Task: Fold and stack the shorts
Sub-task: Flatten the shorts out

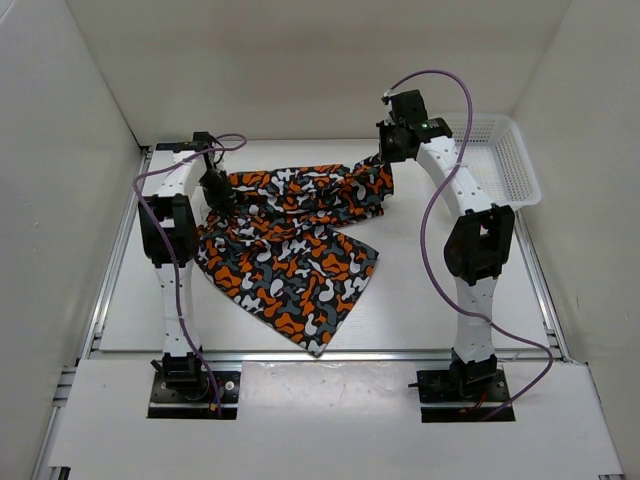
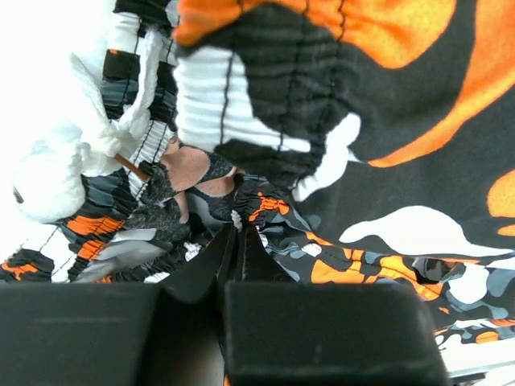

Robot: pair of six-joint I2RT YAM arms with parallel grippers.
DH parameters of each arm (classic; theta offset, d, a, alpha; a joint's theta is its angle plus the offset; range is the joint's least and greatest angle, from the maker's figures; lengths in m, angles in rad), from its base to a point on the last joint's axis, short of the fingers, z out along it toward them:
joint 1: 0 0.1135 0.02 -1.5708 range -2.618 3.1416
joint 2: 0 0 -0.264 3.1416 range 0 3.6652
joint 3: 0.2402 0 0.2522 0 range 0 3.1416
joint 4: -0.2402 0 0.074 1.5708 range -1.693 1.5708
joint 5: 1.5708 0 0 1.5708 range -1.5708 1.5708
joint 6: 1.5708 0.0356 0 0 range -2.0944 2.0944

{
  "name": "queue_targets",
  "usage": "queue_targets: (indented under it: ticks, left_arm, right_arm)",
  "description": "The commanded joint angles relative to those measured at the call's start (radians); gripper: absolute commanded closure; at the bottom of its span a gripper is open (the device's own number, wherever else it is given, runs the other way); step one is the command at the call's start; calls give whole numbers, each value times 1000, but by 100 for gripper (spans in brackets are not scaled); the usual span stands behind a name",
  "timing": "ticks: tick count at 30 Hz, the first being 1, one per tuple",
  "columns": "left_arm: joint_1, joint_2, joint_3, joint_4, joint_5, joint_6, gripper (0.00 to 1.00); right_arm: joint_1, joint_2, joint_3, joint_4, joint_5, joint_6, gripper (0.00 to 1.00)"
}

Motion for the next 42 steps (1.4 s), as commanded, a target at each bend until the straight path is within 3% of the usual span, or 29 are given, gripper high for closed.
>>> queue_targets:
  ticks: [1,10,18,23,27,31,32,33,34,35,42]
  left_arm:
    - [2,-67,25,-3,-15,9,90]
    - [39,-234,16,-63,-105,9,90]
    - [119,-389,-259,-22,-150,-60,90]
    - [119,-374,-415,54,-139,-96,90]
    - [119,-300,-366,28,-128,-96,76]
    - [119,-343,-245,8,-137,-105,50]
    - [119,-343,-216,-1,-137,-105,50]
    - [110,-352,-184,-1,-137,-105,51]
    - [100,-352,-153,-14,-137,-105,61]
    - [100,-337,-98,-14,-127,-105,90]
    - [77,-158,50,-9,97,-96,89]
  right_arm:
    - [-18,-48,0,3,6,-14,100]
    - [-68,-70,0,3,5,-14,100]
    - [-68,-50,9,3,-64,-14,100]
    - [-58,-21,0,3,-100,-14,100]
    - [-48,-21,-20,3,-109,-14,100]
    - [-48,-21,-20,-6,-109,-24,100]
    - [-48,-21,-20,-6,-109,-24,100]
    - [-48,-21,-20,-16,-109,-24,100]
    - [-39,-21,-20,-16,-109,-24,100]
    - [-39,-21,-29,-16,-100,-24,100]
    - [-39,-21,-38,-16,-100,-14,100]
